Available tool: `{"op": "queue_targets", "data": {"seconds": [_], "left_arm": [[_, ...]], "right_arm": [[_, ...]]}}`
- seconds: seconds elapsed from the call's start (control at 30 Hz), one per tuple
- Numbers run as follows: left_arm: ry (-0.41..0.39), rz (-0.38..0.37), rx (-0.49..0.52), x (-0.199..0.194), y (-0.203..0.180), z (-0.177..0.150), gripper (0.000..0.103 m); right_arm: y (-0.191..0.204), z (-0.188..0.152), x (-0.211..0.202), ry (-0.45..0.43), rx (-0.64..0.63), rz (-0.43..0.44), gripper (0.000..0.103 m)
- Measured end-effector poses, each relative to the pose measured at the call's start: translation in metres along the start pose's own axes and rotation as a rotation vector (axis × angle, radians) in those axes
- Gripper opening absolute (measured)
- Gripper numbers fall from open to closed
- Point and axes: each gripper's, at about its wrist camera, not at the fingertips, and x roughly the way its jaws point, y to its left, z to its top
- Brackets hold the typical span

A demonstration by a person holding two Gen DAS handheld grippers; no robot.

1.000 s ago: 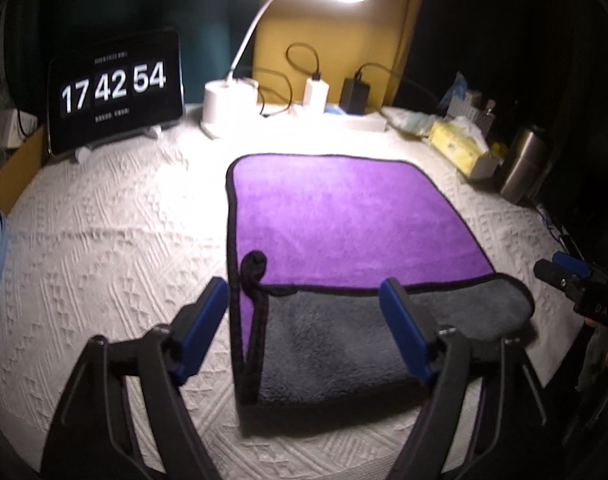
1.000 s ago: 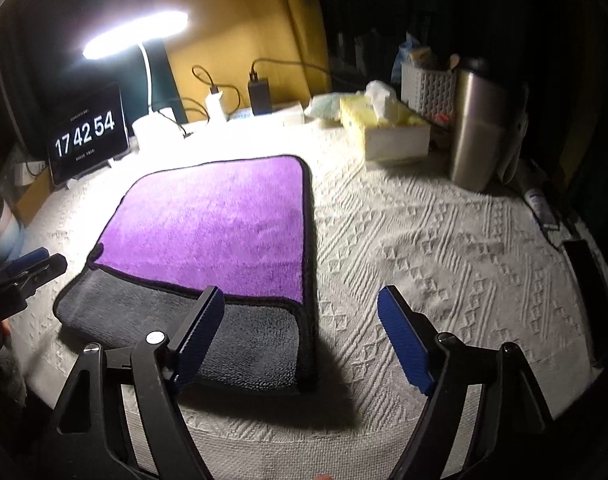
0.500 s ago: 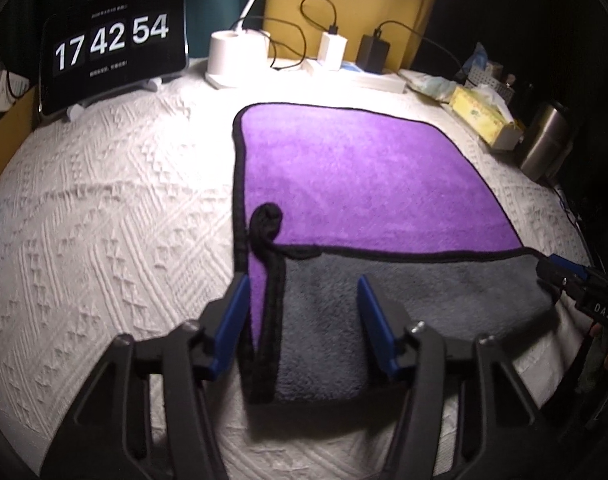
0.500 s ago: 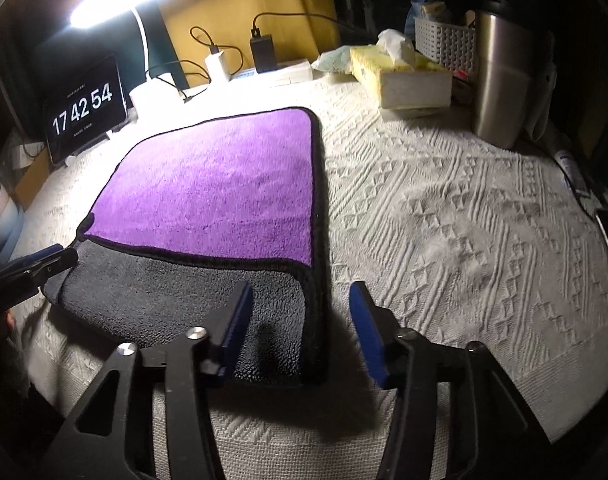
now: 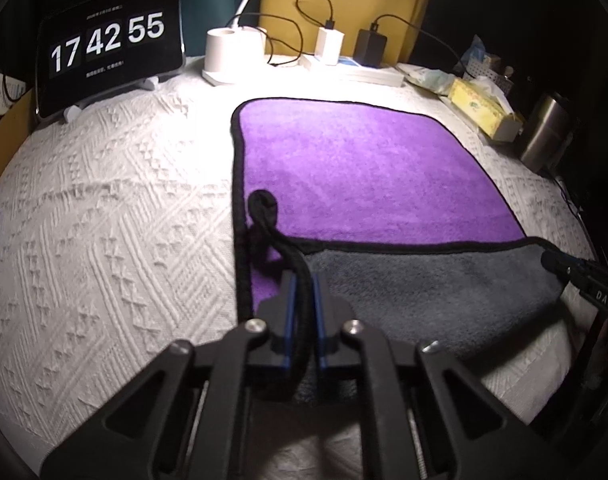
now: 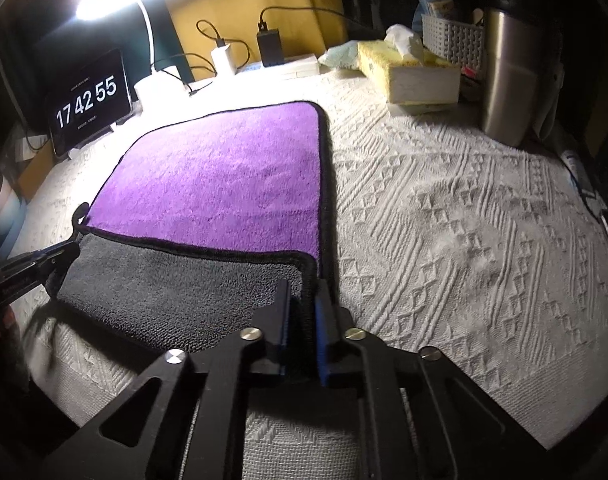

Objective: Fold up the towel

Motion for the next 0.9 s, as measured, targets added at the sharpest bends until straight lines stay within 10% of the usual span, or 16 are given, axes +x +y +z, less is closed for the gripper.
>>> {"op": "queue_targets", "data": {"seconds": [0.9], "left_arm": [[-0.176, -0.02, 0.01, -0.056, -0.006, 0.013, 0.006]], "right_arm": [[0.016, 0.019, -0.047, -0.13, -0.072, -0.071, 0.009]]}}
